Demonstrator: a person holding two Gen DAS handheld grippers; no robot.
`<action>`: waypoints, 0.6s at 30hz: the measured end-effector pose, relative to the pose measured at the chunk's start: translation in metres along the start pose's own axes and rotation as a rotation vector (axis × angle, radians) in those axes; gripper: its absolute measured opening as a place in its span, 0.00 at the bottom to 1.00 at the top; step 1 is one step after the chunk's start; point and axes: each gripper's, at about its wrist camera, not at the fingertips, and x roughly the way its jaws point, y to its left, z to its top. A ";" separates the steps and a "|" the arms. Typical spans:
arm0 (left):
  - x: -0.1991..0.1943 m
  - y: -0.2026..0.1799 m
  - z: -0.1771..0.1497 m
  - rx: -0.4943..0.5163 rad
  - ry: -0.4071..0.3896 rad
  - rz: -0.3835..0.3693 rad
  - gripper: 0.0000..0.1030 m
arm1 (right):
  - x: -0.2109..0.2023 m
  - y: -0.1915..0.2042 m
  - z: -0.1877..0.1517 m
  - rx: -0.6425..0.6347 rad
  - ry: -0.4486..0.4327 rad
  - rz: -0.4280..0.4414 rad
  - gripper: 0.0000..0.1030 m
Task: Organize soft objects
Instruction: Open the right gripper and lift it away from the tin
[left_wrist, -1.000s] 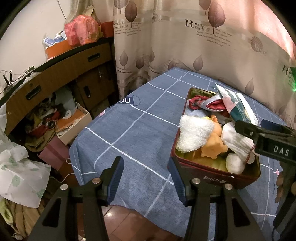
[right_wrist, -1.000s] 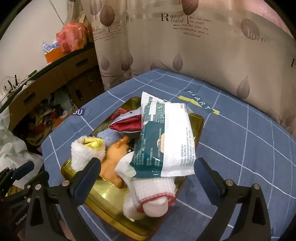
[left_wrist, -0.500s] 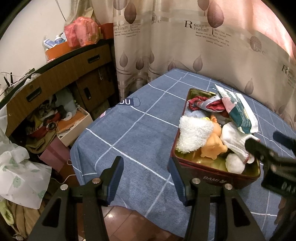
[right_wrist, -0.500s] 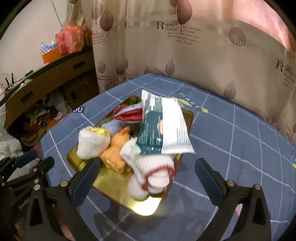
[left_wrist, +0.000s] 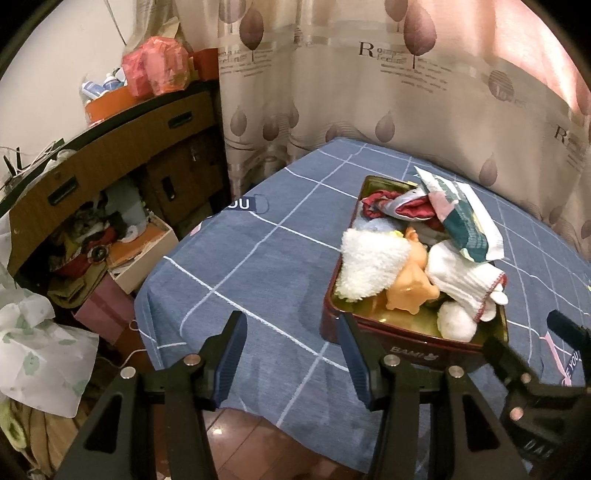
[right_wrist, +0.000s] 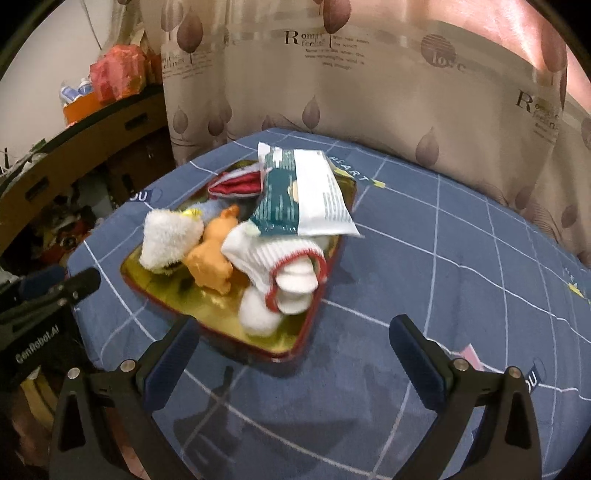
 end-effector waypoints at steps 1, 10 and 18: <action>-0.001 -0.001 0.000 0.002 -0.004 -0.001 0.51 | 0.000 0.001 -0.003 -0.002 0.004 -0.004 0.99; -0.012 -0.018 -0.002 0.045 -0.043 -0.015 0.51 | -0.001 0.012 -0.014 -0.017 0.031 -0.001 0.99; -0.013 -0.021 -0.004 0.050 -0.043 -0.023 0.51 | 0.000 0.016 -0.014 -0.027 0.040 0.009 0.99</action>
